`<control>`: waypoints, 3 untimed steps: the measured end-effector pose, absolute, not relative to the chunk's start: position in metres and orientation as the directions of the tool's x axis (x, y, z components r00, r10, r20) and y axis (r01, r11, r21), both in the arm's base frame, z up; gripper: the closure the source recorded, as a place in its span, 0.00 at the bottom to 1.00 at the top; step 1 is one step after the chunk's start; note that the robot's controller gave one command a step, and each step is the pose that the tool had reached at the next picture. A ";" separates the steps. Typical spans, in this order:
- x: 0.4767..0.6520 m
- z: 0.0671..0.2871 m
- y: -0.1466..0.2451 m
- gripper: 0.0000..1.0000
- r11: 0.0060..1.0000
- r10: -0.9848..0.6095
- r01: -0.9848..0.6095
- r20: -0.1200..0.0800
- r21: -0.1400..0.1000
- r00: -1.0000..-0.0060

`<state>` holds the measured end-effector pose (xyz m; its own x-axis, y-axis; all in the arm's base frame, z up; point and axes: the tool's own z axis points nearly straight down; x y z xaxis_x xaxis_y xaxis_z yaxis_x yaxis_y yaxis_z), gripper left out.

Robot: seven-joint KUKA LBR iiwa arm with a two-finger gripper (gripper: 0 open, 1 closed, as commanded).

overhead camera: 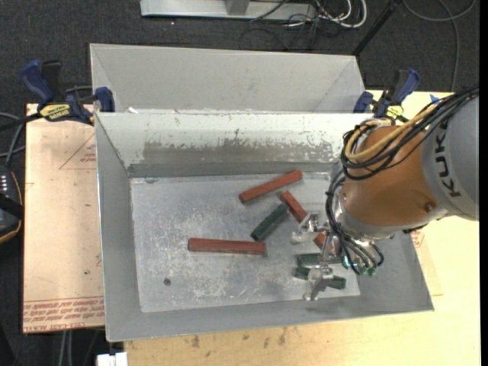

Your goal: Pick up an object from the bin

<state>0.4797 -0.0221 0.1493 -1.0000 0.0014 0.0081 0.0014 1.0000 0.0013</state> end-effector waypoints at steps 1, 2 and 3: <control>0.482 0.153 -0.022 0.00 1.000 0.000 0.000 0.001 0.001 -1.000; 0.486 0.077 -0.057 1.00 0.993 0.118 0.118 -0.021 0.002 -0.993; 0.486 0.077 -0.057 1.00 0.993 0.118 0.118 -0.021 0.002 -0.993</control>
Offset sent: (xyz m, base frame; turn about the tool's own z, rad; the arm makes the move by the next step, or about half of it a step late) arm -0.0005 -0.0355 -0.0793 0.1173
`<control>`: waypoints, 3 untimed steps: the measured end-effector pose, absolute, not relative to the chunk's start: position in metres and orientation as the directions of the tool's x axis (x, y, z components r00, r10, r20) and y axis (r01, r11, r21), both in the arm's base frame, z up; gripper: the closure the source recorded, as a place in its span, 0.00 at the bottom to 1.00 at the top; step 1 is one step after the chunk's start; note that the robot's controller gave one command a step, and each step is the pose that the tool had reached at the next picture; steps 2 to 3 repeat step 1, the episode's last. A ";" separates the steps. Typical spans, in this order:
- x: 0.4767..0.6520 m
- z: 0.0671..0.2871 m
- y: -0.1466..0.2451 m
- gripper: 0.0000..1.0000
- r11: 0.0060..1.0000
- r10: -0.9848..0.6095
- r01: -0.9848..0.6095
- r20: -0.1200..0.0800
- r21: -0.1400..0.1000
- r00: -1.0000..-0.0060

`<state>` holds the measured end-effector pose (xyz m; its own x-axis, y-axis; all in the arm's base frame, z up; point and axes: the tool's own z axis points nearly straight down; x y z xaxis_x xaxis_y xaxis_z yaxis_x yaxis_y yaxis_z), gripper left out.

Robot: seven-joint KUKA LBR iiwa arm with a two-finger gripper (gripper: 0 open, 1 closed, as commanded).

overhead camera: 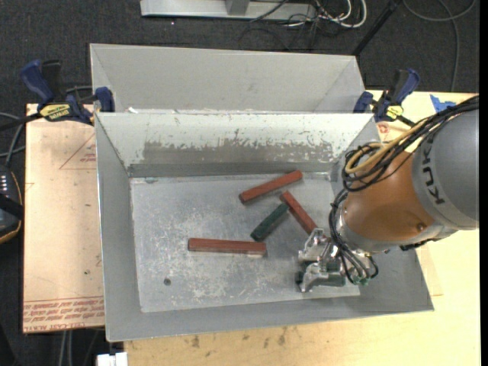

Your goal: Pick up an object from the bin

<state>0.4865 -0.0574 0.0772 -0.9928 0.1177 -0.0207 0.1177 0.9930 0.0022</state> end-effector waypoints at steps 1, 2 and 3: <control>0.511 0.215 -0.048 1.00 0.992 0.128 0.128 -0.002 0.001 -0.992; 0.511 0.215 -0.048 1.00 0.992 0.128 0.128 -0.002 0.001 -0.992; 0.511 0.215 -0.048 1.00 0.992 0.128 0.128 -0.002 0.001 -0.992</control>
Offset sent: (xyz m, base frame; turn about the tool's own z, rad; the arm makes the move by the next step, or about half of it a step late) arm 0.0000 0.0000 0.0000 0.0000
